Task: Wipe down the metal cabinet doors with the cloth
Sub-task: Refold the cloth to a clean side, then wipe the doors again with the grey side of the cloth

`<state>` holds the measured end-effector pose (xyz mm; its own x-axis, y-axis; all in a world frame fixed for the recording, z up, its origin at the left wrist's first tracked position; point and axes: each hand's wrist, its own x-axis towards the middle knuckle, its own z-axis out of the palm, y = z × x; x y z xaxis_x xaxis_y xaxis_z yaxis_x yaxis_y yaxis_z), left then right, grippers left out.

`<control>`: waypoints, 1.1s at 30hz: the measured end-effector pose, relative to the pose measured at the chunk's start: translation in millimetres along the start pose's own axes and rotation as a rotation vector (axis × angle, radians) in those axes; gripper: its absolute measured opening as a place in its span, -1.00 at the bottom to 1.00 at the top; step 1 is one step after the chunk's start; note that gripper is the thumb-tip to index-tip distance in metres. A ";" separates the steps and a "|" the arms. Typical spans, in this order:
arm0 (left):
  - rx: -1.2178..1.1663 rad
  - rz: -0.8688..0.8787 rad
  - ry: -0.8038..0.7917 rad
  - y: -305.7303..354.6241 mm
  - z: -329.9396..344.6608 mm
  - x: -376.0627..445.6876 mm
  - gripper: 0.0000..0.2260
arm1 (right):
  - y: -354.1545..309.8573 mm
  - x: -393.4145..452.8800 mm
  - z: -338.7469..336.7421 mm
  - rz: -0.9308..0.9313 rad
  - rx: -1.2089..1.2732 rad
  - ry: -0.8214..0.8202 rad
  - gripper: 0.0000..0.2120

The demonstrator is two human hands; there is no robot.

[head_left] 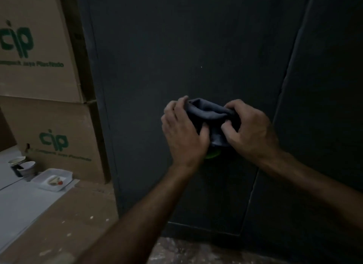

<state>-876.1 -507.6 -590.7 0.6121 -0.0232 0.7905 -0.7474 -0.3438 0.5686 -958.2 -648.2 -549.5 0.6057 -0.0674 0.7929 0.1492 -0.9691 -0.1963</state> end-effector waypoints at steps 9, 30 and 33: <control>0.126 0.184 -0.041 -29.2 105.6 -93.4 -0.31 | 43.5 -29.3 -6.9 -0.127 -0.227 0.086 -0.51; 0.317 0.172 0.111 -143.2 -45.1 50.5 -0.29 | 57.5 -14.0 -10.1 -0.071 -0.214 0.366 -0.57; 0.220 0.074 0.316 -105.4 -65.4 146.6 -0.36 | 59.0 -13.1 -3.6 -0.070 -0.220 0.354 -0.52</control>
<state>-724.6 -413.4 -519.9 0.4228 0.2230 0.8784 -0.6923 -0.5460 0.4718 -960.1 -705.3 -569.4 0.2885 -0.0395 0.9567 -0.0130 -0.9992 -0.0373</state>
